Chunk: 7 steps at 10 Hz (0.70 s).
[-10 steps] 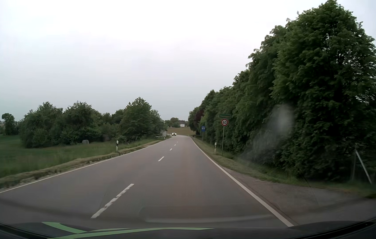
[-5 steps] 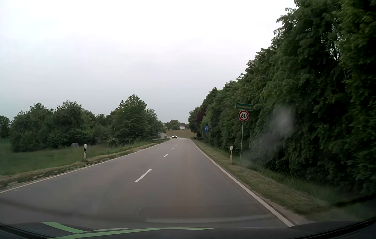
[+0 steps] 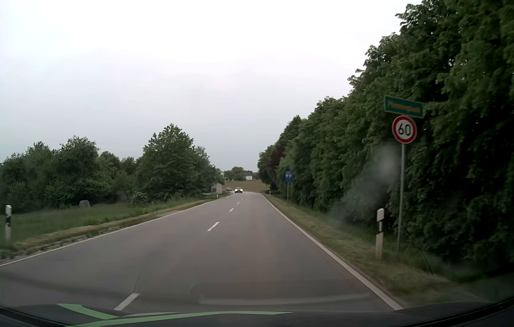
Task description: Follow the waypoints while adhering to traffic rules and regulations
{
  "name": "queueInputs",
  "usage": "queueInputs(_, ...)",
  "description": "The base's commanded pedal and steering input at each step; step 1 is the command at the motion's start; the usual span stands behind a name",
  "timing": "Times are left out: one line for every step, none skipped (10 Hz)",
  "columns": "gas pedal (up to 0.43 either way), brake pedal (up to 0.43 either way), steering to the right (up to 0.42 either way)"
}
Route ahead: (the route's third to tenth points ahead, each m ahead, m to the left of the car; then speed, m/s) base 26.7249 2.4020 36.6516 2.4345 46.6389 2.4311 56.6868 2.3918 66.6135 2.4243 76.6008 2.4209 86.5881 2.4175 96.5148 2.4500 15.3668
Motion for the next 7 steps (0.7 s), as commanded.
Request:
queueInputs(0.047, 0.000, 0.001)
queueInputs(0.047, 0.000, 0.001)
queueInputs(0.059, 0.000, 0.001)
queueInputs(0.059, 0.000, 0.001)
queueInputs(0.059, 0.000, 0.001)
queueInputs(0.067, 0.000, 0.001)
queueInputs(0.067, 0.000, 0.001)
